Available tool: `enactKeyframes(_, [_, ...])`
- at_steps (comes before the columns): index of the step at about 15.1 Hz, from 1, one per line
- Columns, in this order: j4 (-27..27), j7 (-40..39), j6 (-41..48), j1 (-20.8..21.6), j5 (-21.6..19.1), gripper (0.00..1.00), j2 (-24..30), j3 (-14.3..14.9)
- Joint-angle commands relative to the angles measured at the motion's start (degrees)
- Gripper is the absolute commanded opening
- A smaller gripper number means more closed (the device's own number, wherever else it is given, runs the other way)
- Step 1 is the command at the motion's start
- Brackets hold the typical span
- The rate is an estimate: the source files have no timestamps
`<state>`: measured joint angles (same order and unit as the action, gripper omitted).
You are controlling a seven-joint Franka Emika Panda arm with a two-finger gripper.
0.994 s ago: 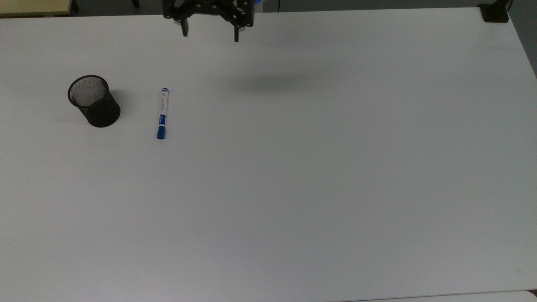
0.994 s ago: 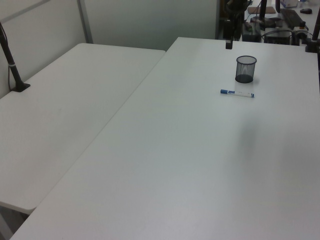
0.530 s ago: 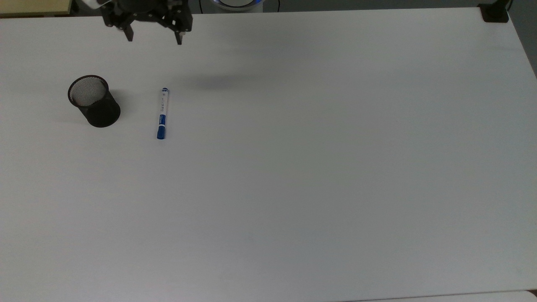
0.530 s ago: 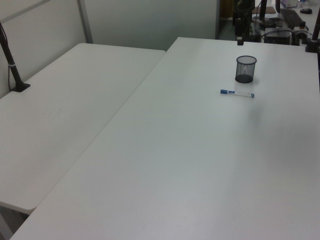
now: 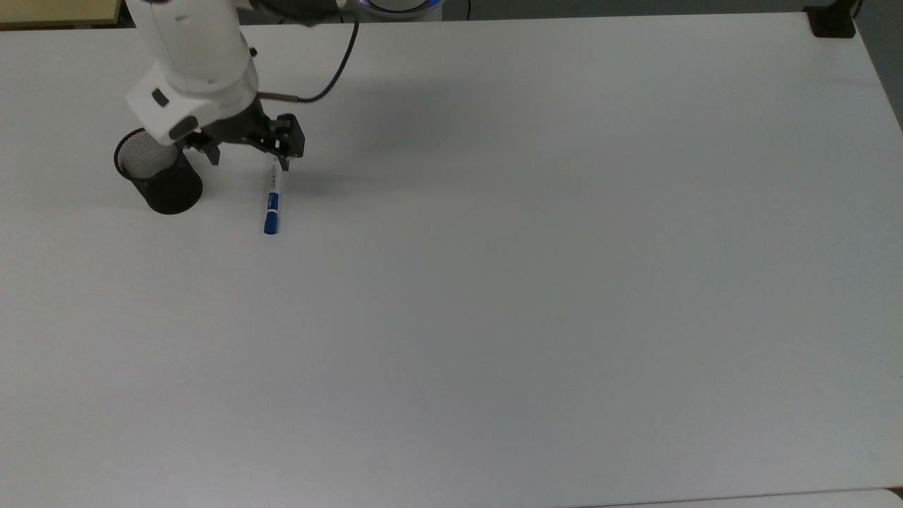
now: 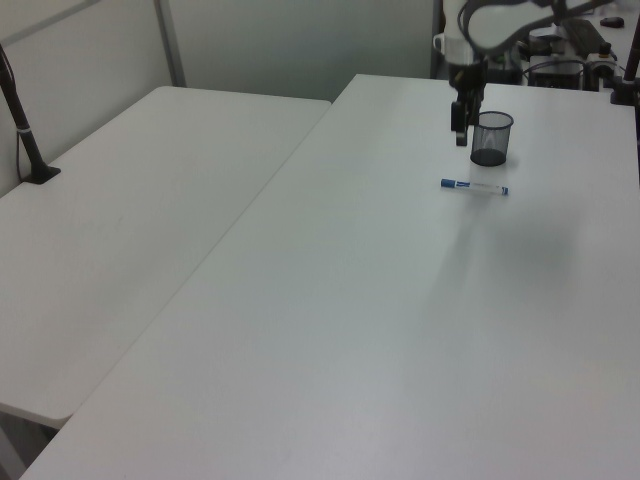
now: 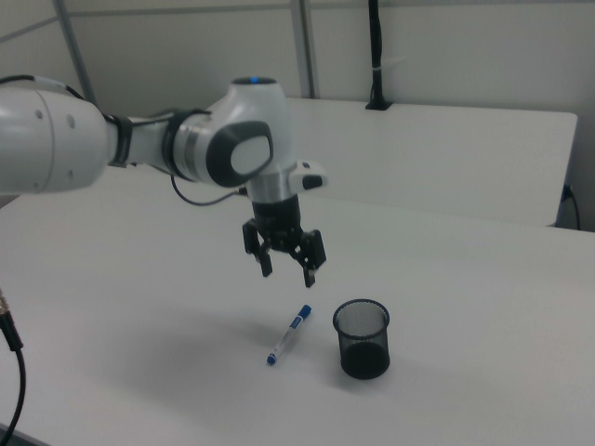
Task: Insert the marker
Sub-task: 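Lower the gripper onto the marker and close on its body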
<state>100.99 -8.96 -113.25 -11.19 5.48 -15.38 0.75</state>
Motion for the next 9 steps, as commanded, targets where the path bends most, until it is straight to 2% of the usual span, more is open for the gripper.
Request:
enactKeyframes(1, [1.8, -0.7, -5.3, 0.0, 1.8, 0.89, -2.8, 0.0])
enactKeyframes(5, [1.8, -0.1, -9.8, 0.2, 2.4, 0.76, -6.3, 0.0])
enactKeyframes(8, [1.8, 1.4, -10.8, 0.7, 2.5, 0.52, -7.8, -0.1])
enactKeyframes(9, [1.8, 1.4, -10.8, 1.0, 2.5, 0.38, -8.2, -0.1])
